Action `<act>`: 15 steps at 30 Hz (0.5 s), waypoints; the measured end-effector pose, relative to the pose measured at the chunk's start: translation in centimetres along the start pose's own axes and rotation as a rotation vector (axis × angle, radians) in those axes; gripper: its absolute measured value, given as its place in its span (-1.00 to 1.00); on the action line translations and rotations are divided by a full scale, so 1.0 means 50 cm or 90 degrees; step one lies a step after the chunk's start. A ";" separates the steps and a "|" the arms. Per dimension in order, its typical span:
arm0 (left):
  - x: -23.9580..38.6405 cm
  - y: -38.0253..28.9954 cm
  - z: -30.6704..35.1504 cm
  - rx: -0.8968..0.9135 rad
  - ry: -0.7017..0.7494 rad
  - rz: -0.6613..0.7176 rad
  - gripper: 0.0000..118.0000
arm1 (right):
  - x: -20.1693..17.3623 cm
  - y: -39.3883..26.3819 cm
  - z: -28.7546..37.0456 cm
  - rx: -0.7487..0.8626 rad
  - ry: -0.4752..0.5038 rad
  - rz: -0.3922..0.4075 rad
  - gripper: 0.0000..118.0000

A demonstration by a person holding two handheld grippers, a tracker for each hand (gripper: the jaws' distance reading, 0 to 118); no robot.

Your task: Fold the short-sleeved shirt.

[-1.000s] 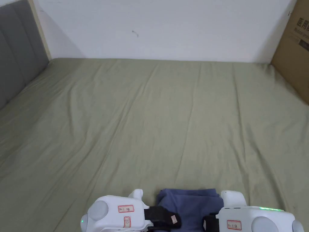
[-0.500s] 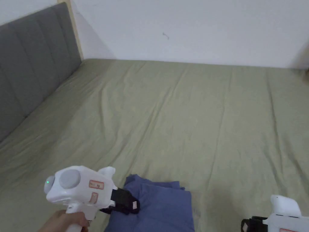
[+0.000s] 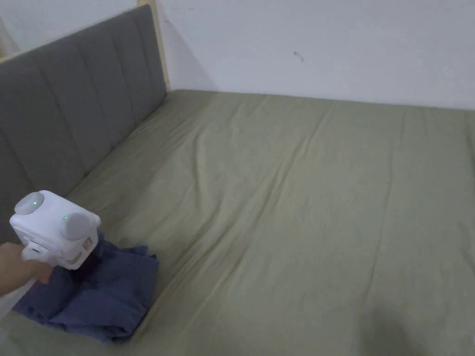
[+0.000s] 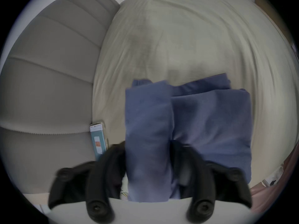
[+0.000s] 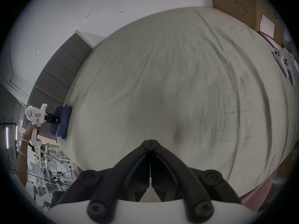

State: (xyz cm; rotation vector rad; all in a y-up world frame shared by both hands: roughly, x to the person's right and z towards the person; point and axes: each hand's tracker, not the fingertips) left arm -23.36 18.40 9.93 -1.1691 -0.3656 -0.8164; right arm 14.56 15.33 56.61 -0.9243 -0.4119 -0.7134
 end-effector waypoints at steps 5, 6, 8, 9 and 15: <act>0.000 -0.023 0.027 0.022 0.006 0.020 0.74 | -0.012 0.000 0.004 -0.001 0.001 0.005 -1.00; 0.002 -0.026 0.038 0.025 0.003 0.021 0.74 | -0.014 0.000 0.003 -0.001 0.000 0.005 -1.00; 0.026 -0.037 0.084 0.078 -0.001 0.038 0.47 | -0.019 0.002 0.007 0.001 0.003 0.008 -1.00; 0.037 -0.044 0.110 0.116 -0.040 0.033 -0.01 | -0.022 0.001 0.008 0.004 0.006 0.010 -1.00; 0.148 -0.092 0.250 0.239 -0.288 0.096 -1.00 | -0.034 -0.002 0.024 0.017 0.022 0.016 -1.00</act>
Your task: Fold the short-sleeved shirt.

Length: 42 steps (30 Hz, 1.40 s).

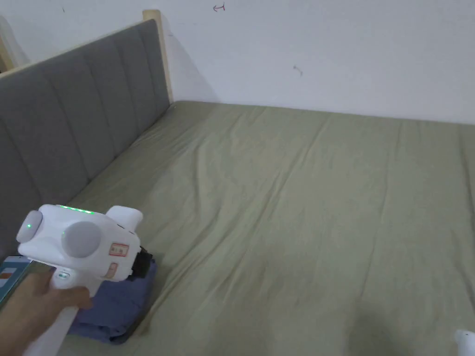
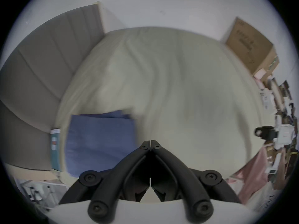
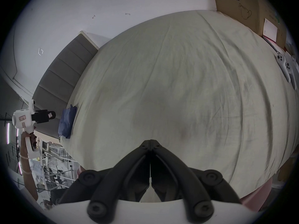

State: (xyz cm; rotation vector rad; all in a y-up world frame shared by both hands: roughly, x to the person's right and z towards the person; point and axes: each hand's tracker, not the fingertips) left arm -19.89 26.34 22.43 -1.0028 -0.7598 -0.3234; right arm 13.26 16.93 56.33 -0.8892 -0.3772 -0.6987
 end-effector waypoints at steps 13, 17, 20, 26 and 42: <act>0.260 -0.079 0.125 0.205 -0.044 0.052 -1.00 | -0.014 0.019 0.140 0.180 -0.088 0.125 -1.00; 0.339 -0.092 0.170 0.307 0.065 -0.023 -1.00 | -0.066 0.043 0.222 0.310 -0.178 0.232 -1.00; 0.379 -0.088 0.205 0.371 0.056 0.010 -1.00 | -0.092 0.070 0.272 0.385 -0.181 0.232 -1.00; 0.476 -0.103 0.259 0.501 0.135 -0.040 -1.00 | -0.133 0.080 0.357 0.513 -0.199 0.215 -1.00; 0.541 -0.129 0.283 0.591 0.165 -0.053 0.86 | -0.122 0.056 0.409 0.584 -0.182 0.184 0.95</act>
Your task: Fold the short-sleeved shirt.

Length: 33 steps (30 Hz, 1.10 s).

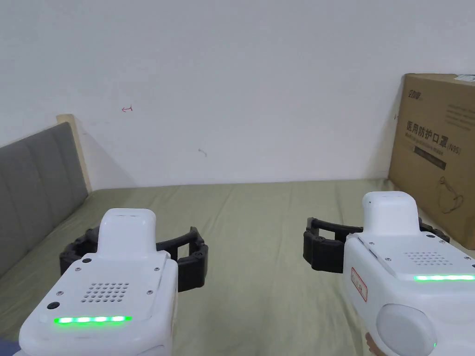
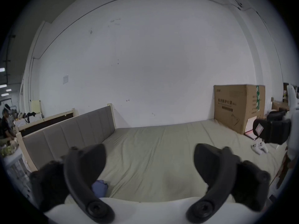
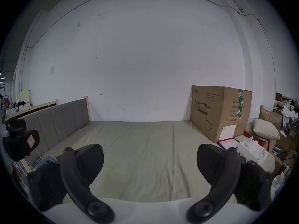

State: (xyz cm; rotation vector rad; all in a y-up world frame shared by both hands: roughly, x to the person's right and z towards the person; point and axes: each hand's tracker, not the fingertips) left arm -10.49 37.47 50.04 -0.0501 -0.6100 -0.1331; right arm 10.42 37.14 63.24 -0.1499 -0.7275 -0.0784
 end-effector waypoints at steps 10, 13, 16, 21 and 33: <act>-0.018 0.021 0.004 0.011 -0.023 0.050 0.93 | -0.003 0.001 -0.004 0.016 -0.008 0.024 0.95; -0.026 0.029 -0.002 0.004 -0.075 0.050 0.93 | 0.000 0.003 -0.006 0.013 -0.006 0.021 0.95; -0.027 0.037 -0.012 -0.015 -0.062 0.059 0.93 | 0.002 0.003 -0.006 0.012 0.000 0.018 0.95; -0.015 0.025 -0.007 -0.032 -0.017 0.077 0.93 | 0.000 -0.004 -0.010 0.010 -0.019 0.052 0.95; -0.013 0.021 -0.037 -0.078 0.015 0.067 0.93 | 0.009 -0.011 -0.017 -0.003 -0.014 0.033 0.95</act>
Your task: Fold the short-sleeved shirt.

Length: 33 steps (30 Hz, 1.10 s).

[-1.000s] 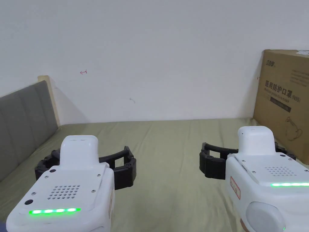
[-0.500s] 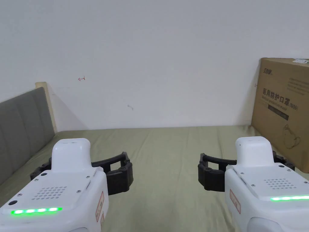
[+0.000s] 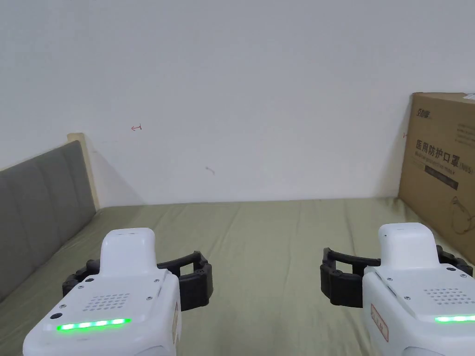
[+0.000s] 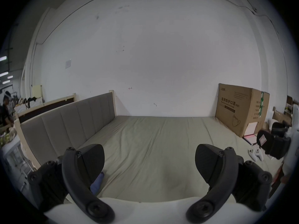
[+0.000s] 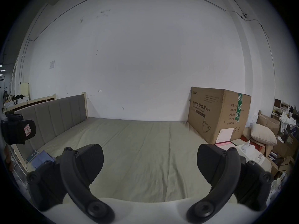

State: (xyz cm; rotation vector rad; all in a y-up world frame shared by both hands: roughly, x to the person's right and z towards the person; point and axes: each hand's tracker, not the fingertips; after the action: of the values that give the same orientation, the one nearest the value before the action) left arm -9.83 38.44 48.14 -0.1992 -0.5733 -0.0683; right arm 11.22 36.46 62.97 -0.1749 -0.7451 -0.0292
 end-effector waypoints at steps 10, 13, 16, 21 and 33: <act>-0.009 0.001 0.011 0.011 -0.073 0.005 0.93 | 0.003 -0.002 -0.004 -0.014 -0.002 0.003 0.95; -0.006 0.002 0.015 0.010 -0.094 -0.010 0.93 | 0.004 -0.002 -0.005 -0.017 -0.001 0.001 0.95; 0.001 -0.001 0.019 0.019 -0.099 -0.019 0.93 | 0.003 -0.003 -0.005 -0.017 -0.003 0.006 0.95; 0.002 0.000 0.023 0.013 -0.114 -0.023 0.93 | 0.004 -0.003 -0.005 -0.020 0.001 0.008 0.95; 0.020 -0.024 0.028 0.070 -0.051 -0.064 0.93 | 0.007 -0.011 -0.005 -0.028 -0.003 0.008 0.95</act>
State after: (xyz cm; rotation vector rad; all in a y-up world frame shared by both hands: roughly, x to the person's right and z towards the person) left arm -9.86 37.56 50.02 -0.0657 -0.6645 -0.1257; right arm 11.60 35.89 63.08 -0.2217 -0.7475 -0.0327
